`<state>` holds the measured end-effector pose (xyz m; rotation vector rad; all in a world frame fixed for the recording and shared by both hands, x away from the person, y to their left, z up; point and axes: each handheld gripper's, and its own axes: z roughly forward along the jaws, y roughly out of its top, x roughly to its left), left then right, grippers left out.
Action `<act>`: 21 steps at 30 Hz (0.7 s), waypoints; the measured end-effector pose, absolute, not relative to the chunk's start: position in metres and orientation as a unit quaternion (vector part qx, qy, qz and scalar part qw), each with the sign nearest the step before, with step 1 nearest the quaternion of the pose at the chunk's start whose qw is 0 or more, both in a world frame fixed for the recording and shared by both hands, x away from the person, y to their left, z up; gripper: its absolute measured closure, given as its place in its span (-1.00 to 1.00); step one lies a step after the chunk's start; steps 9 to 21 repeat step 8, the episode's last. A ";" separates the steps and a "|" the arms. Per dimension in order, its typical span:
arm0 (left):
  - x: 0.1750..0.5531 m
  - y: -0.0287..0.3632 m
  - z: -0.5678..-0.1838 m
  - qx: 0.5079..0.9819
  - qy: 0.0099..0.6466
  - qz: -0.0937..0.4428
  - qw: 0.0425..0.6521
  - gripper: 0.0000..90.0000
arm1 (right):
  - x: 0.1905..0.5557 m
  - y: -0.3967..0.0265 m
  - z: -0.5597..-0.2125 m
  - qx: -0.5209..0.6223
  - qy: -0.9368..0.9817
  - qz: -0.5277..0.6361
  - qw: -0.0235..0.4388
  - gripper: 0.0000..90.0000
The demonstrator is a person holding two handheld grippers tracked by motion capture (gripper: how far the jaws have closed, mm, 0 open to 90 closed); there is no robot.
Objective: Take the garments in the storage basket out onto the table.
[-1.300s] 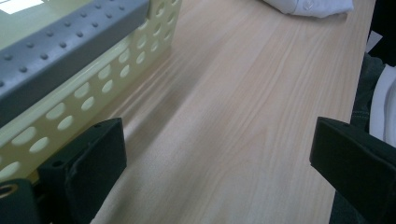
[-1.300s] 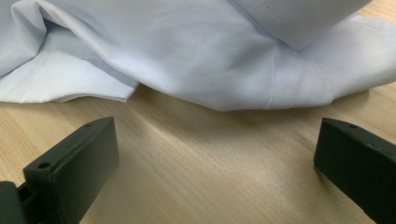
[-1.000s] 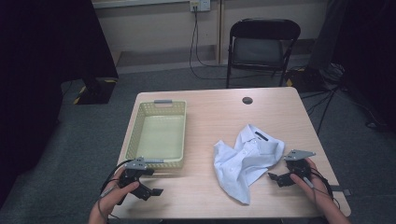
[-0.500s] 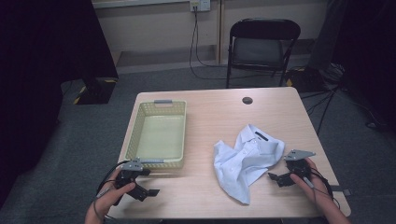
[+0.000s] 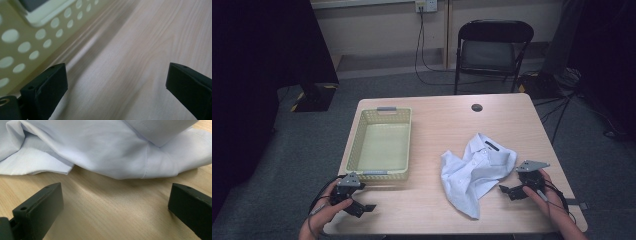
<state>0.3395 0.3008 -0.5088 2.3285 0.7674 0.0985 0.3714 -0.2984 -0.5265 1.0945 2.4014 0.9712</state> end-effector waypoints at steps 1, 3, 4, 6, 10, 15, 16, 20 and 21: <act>0.339 0.300 -0.510 0.896 0.294 0.039 0.330 -0.93 | 0.371 -0.298 -0.526 0.384 0.842 0.341 0.164 -1.00; 0.339 0.299 -0.512 0.900 0.292 0.039 0.322 -0.93 | 0.371 -0.298 -0.526 0.384 0.842 0.341 0.164 -1.00; 0.339 0.299 -0.513 0.901 0.291 0.039 0.319 -0.92 | 0.371 -0.298 -0.526 0.384 0.842 0.341 0.164 -1.00; 0.338 0.299 -0.515 0.905 0.288 0.041 0.311 -0.92 | 0.371 -0.298 -0.526 0.384 0.842 0.341 0.164 -1.00; 0.338 0.299 -0.516 0.906 0.286 0.043 0.307 -0.92 | 0.371 -0.298 -0.526 0.384 0.842 0.341 0.164 -1.00; 0.338 0.299 -0.516 0.906 0.286 0.043 0.307 -0.92 | 0.371 -0.298 -0.526 0.384 0.842 0.341 0.164 -1.00; 0.338 0.299 -0.516 0.906 0.286 0.043 0.307 -0.92 | 0.371 -0.298 -0.526 0.384 0.842 0.341 0.164 -1.00; 0.338 0.299 -0.516 0.906 0.286 0.043 0.307 -0.92 | 0.371 -0.298 -0.526 0.384 0.842 0.341 0.164 -1.00; 0.338 0.299 -0.516 0.906 0.286 0.043 0.307 -0.92 | 0.371 -0.298 -0.526 0.384 0.842 0.341 0.164 -1.00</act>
